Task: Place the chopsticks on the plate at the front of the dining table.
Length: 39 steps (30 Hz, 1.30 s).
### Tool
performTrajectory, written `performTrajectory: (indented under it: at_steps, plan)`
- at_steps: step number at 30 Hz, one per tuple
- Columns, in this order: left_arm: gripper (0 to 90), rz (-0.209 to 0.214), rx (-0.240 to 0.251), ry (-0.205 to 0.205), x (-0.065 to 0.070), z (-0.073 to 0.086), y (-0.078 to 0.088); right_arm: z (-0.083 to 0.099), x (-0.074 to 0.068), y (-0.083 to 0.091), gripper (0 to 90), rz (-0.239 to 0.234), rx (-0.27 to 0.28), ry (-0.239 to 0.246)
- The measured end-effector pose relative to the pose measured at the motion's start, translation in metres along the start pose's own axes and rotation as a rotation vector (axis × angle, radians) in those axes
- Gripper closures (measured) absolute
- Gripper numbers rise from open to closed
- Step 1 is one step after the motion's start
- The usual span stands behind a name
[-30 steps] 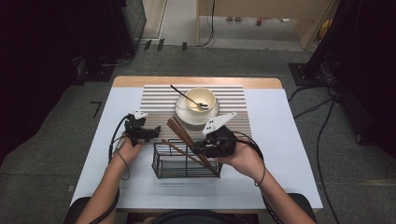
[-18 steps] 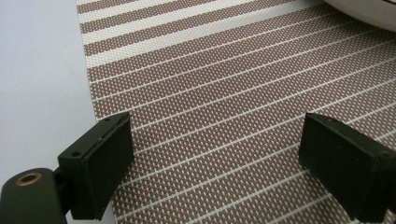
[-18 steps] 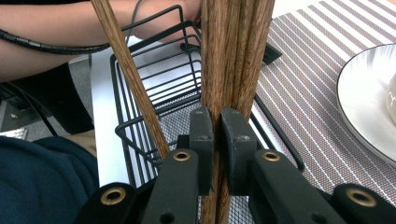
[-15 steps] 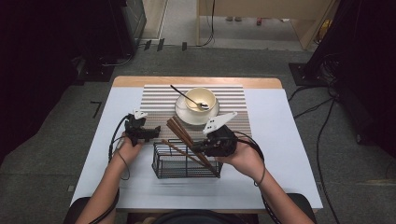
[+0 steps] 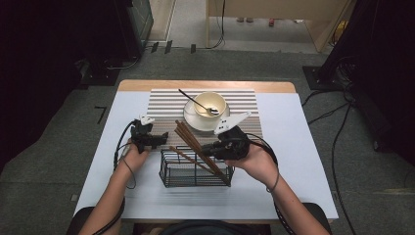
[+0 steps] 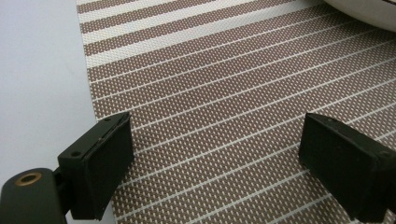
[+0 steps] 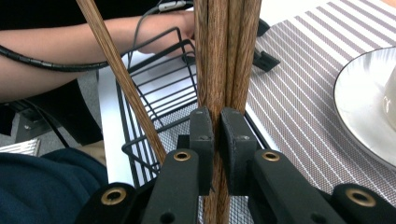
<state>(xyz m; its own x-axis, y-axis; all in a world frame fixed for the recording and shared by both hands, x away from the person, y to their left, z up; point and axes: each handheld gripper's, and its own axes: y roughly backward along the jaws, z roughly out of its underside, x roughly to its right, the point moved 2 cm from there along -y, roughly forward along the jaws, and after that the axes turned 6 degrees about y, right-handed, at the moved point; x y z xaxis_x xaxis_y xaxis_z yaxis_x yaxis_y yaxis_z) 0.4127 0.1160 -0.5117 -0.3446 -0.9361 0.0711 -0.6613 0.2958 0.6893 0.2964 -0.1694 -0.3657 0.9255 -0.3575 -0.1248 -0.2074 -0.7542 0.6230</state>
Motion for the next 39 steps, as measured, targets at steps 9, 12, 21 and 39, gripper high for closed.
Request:
performTrajectory:
  at_steps: [9, 12, 21, 39]
  plan:
    - [10.2, 0.000, 0.000, 0.000, 0.000, 0.000, 0.000, -0.008, 0.000, 0.005, 85.2, 0.015, -0.009, -0.002]
    - [10.2, 0.000, 0.001, 0.002, 0.000, 0.000, 0.000, -0.013, 0.000, 0.008, 85.2, 0.020, 0.005, 0.000]
    - [10.2, 0.000, 0.001, 0.001, 0.000, 0.000, 0.000, -0.027, 0.000, 0.010, 85.2, 0.016, -0.007, 0.006]
    - [10.2, 0.000, 0.000, 0.001, 0.000, 0.000, 0.000, -0.049, 0.002, 0.012, 85.2, 0.017, -0.039, 0.020]
